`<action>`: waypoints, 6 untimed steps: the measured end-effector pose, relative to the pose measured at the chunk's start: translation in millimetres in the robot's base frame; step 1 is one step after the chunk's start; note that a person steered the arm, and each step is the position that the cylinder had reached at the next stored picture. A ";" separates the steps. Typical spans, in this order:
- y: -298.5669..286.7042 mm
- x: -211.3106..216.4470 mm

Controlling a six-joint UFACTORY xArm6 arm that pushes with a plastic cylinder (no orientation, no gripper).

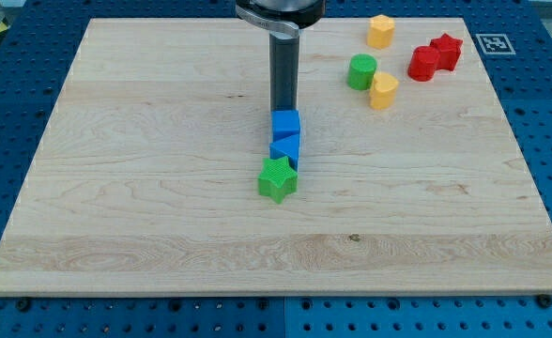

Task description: Move the green circle to the top of the blue cube

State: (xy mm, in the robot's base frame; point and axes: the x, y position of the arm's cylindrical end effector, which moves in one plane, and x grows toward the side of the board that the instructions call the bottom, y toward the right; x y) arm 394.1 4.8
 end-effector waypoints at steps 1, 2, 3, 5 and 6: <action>-0.3 -5.2; -4.7 -50.1; 11.0 -96.8; 109.9 -113.1; 149.5 -112.9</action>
State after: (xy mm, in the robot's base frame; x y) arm 281.2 154.3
